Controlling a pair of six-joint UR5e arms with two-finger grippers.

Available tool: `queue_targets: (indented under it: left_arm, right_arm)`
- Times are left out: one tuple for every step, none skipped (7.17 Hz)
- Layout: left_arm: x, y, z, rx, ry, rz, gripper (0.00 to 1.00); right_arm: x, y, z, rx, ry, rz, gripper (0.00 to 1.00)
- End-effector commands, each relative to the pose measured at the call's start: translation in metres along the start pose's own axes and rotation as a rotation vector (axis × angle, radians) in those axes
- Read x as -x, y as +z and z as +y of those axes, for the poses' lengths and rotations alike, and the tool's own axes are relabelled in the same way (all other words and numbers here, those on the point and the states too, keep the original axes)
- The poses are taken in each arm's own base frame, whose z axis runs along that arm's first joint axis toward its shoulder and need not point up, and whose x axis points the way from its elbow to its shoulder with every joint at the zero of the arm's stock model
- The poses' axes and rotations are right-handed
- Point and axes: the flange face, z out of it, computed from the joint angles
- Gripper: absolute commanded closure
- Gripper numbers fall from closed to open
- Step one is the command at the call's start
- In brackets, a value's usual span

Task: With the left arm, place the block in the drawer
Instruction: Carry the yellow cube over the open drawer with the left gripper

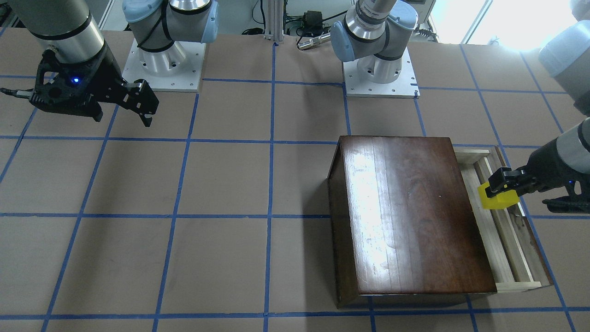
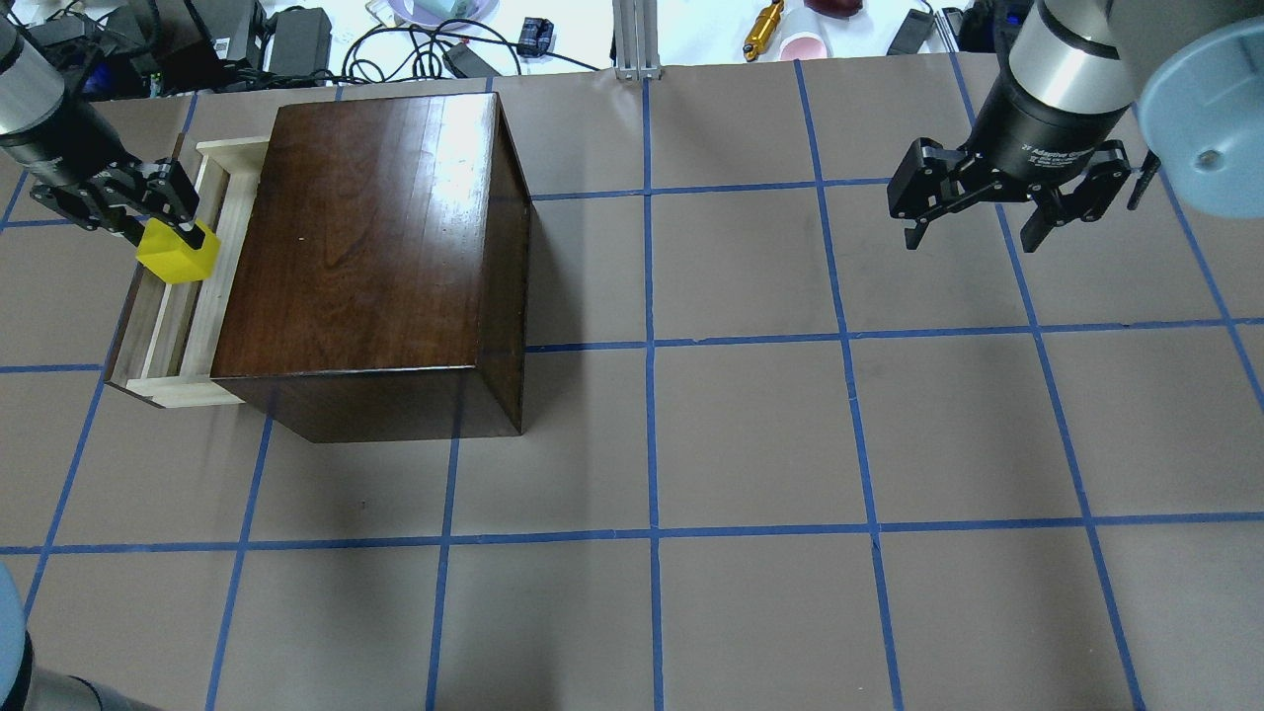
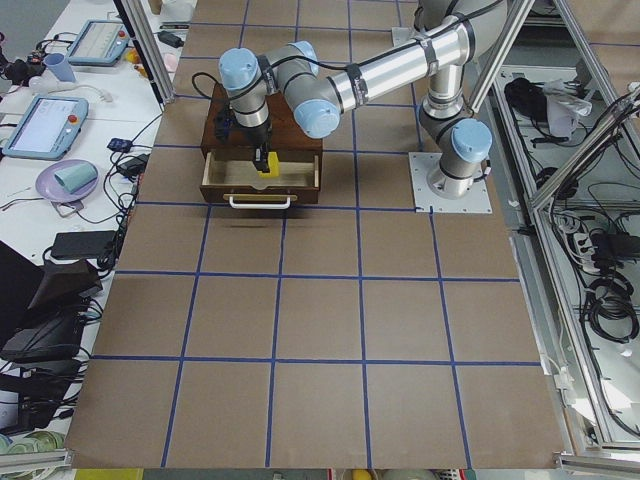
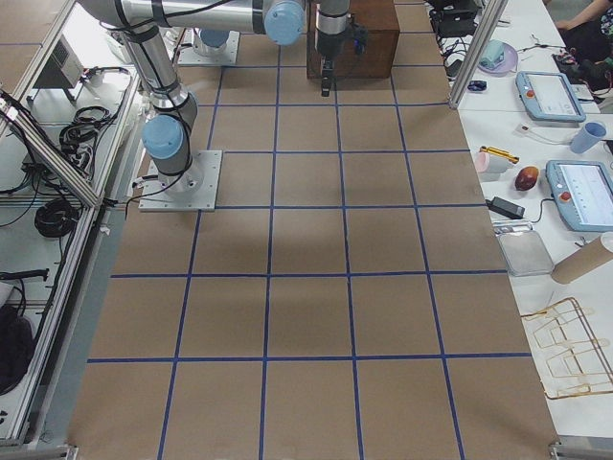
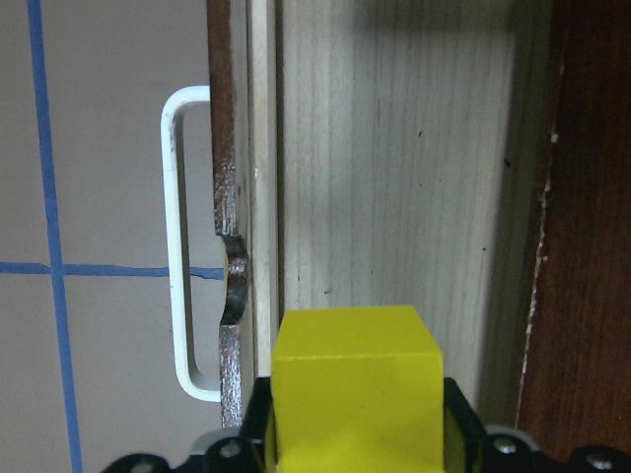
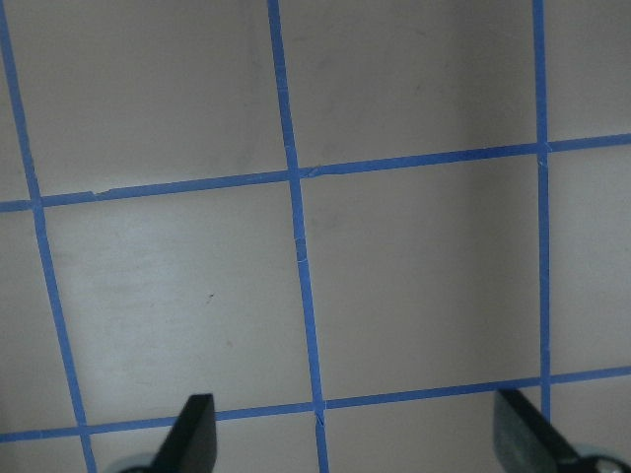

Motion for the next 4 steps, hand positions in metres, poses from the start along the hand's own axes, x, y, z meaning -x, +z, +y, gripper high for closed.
queue_targets:
  left_arm:
    - [0.0032, 0.0406, -0.0060, -0.036, 0.003, -0.014, 0.70]
    - [0.0035, 0.0432, -0.0067, -0.038, 0.002, -0.014, 0.70]
    - [0.0034, 0.0432, -0.0068, -0.038, -0.001, -0.013, 0.60]
    - [0.0033, 0.0422, -0.0067, -0.041, -0.004, -0.014, 0.10]
  right_arm:
    - [0.0000, -0.0001, 0.0000, 0.000, 0.000, 0.000, 0.00]
    - [0.0000, -0.0001, 0.0000, 0.000, 0.000, 0.000, 0.00]
    - [0.0000, -0.0001, 0.0000, 0.000, 0.000, 0.000, 0.00]
    - [0.0000, 0.0006, 0.0002, 0.001, 0.000, 0.000, 0.00]
